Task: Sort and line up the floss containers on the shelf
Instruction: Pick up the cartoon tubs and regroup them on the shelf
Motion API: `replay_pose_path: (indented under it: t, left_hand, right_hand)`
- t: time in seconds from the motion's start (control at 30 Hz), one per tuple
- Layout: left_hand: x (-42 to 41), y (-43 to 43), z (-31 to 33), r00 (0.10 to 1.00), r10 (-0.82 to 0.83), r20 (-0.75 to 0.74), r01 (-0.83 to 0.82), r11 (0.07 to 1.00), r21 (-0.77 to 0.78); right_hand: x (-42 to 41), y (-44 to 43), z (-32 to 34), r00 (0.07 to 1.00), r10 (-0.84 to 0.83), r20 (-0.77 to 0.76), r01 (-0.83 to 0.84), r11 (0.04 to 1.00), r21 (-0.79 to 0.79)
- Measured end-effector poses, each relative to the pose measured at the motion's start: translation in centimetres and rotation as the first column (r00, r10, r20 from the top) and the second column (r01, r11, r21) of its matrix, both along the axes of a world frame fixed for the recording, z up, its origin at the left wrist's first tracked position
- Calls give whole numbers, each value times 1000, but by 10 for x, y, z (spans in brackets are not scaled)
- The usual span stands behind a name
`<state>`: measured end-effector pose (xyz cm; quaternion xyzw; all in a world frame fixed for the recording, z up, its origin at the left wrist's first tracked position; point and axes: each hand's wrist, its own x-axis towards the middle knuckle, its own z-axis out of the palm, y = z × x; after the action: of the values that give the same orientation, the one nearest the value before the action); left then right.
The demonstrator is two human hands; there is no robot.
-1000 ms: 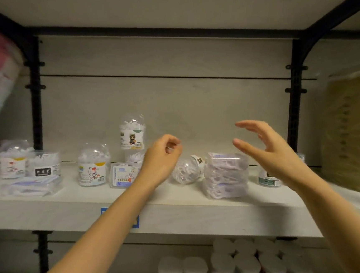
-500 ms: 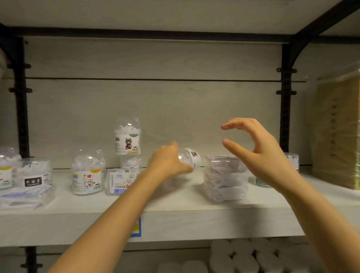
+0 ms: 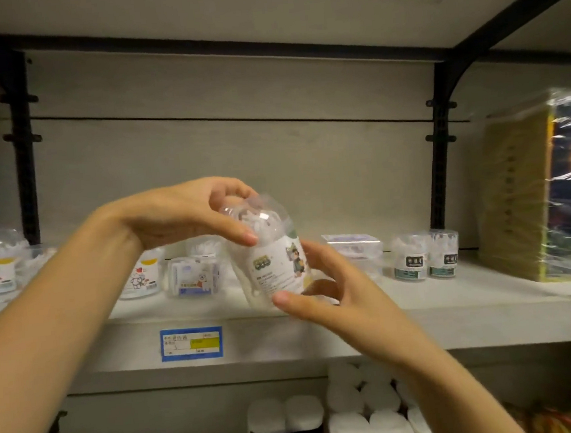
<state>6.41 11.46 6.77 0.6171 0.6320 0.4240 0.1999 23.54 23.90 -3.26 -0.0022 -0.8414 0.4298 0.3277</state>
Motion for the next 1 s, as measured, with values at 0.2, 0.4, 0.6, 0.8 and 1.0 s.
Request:
replay_pose_path:
  t: [0.2, 0.4, 0.6, 0.8, 1.0]
  left_hand:
    - [6, 8, -33, 974, -111, 198, 84, 987, 140]
    - [9, 10, -54, 940, -102, 326, 32, 977, 213]
    - [21, -6, -58, 959, -37, 283, -33, 970, 239]
    - [36, -34, -85, 949, 132, 287, -235, 902, 361]
    - [18, -88, -108, 884, 352, 307, -457, 786, 416]
  right_hand:
    - [2, -3, -11, 994, -13, -109, -13, 972, -235]
    - [3, -5, -17, 994, -11, -107, -22, 953, -302]
    - [4, -10, -17, 993, -114, -33, 113, 993, -45]
    - [-12, -33, -18, 994, 0, -109, -10, 996, -85]
    - [-59, -76, -28, 990, 67, -121, -69, 998, -9]
